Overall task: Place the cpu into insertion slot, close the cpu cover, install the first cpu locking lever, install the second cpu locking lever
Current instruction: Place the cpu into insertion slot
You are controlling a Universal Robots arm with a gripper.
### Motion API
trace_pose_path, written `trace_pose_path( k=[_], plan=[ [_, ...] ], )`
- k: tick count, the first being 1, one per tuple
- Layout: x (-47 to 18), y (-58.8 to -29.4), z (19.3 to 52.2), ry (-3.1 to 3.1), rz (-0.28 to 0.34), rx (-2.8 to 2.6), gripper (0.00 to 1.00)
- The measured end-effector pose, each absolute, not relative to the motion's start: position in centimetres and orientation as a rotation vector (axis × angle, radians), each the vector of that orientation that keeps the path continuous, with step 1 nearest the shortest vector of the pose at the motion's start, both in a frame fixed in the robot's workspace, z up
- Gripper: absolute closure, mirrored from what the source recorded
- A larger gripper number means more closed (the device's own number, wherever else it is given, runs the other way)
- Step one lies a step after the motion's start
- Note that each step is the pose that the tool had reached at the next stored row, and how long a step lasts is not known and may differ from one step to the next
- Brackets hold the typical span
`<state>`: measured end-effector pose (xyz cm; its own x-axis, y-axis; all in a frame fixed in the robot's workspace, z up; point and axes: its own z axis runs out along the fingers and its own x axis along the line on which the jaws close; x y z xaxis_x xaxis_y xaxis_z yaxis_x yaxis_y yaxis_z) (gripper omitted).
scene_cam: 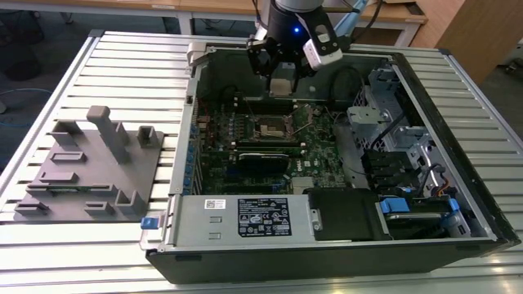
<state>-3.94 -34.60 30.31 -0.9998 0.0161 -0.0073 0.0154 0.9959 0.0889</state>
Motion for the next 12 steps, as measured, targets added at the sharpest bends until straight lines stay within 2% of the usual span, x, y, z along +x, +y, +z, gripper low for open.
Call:
trace_pose_path(
  k=[12],
  plan=[
    [-3.97, -34.6, 30.0, 3.13, 0.141, 0.025, 0.46]
  ],
)
